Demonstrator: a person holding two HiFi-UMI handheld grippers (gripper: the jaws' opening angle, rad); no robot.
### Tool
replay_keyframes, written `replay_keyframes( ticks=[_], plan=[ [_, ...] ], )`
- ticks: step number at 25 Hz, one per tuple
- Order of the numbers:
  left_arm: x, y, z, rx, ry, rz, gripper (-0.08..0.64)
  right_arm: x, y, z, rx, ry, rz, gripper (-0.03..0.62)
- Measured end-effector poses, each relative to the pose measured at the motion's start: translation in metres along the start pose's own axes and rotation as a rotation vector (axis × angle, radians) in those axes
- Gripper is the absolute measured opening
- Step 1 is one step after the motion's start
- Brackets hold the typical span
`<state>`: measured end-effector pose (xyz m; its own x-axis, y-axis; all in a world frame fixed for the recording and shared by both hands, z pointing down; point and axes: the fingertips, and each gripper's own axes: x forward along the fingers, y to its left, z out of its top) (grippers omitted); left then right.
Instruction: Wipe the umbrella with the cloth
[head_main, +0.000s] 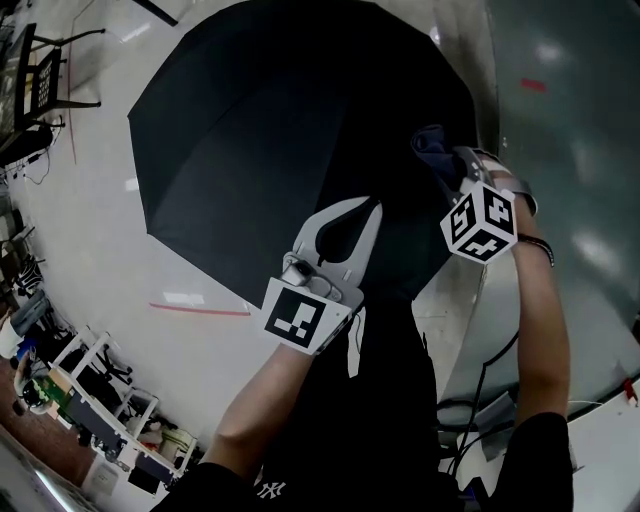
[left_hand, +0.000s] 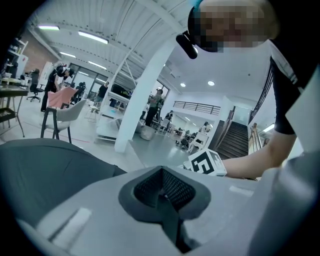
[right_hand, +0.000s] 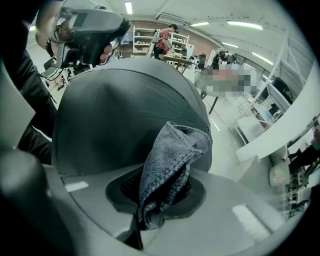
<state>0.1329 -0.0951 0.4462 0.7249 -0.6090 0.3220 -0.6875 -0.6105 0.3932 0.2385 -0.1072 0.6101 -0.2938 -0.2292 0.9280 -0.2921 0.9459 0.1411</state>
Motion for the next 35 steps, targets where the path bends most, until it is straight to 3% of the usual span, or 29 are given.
replay_keyframes(
  ticks=[13,28,35],
  plan=[
    [-0.043,-0.037,-0.02,0.043,-0.026,-0.058,0.003,-0.022,0.093,-0.011,0.06,0.045,-0.047,0.084],
    [-0.098,-0.073,-0.053,0.066,0.006,-0.093,0.003,-0.028,0.233,-0.011,0.146,0.054,-0.023,0.083],
    [-0.114,-0.083,-0.066,0.077,0.013,-0.099,0.003,-0.023,0.279,-0.007,0.188,0.041,-0.004,0.084]
  ],
)
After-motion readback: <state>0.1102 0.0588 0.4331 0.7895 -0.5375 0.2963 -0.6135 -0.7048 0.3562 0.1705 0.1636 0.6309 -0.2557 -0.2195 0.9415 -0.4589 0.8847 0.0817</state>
